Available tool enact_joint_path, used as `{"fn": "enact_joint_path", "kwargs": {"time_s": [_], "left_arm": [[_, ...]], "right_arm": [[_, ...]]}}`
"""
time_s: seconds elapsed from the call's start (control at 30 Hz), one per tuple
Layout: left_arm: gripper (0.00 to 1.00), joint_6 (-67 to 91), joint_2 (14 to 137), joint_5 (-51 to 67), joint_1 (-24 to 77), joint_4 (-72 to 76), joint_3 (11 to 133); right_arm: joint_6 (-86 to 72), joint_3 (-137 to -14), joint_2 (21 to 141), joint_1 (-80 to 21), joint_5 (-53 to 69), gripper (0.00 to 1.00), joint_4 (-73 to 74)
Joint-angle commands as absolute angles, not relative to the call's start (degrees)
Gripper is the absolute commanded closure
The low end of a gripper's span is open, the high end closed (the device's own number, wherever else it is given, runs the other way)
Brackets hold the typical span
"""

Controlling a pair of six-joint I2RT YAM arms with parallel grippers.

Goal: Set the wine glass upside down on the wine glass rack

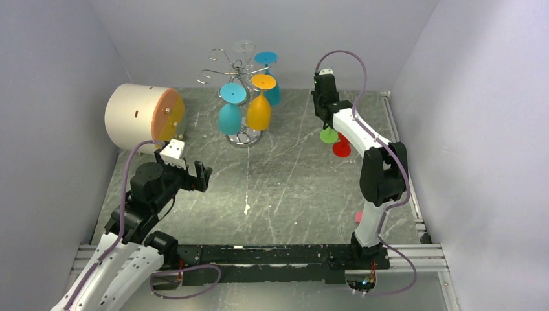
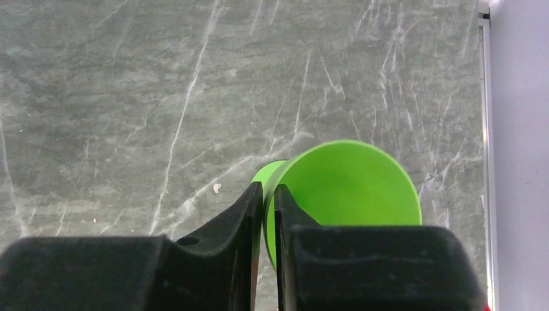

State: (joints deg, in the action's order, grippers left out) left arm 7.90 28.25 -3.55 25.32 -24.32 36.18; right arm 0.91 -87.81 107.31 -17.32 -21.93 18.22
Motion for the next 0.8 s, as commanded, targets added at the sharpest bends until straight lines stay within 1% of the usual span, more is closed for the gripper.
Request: {"fn": "enact_joint_path", "kwargs": {"time_s": [0.0, 0.23, 0.47, 0.6, 0.77], "left_arm": [[0.01, 7.95, 28.48, -4.31, 25.14, -24.87, 38.14], [0.01, 7.65, 28.56, -3.45, 25.14, -24.87, 38.11], [0.01, 7.31, 28.59, -2.58, 25.11, -24.86, 38.14], [0.01, 8.51, 28.29, -6.31, 25.14, -25.31, 38.28], [0.01, 7.29, 27.39, -2.33, 25.14, -24.15, 37.68]], "right_arm": [[1.43, -88.02, 105.90, -16.88, -20.32, 0.89, 16.91], [1.84, -85.77, 102.03, -16.90, -17.74, 1.00, 15.31], [0.53, -84.66, 98.27, -16.96, -14.21, 1.00, 15.05], [-1.36, -84.21, 95.00, -17.05, -11.25, 1.00, 15.39], [-4.12, -82.21, 88.22, -17.39, -9.13, 1.00, 14.99]]}}
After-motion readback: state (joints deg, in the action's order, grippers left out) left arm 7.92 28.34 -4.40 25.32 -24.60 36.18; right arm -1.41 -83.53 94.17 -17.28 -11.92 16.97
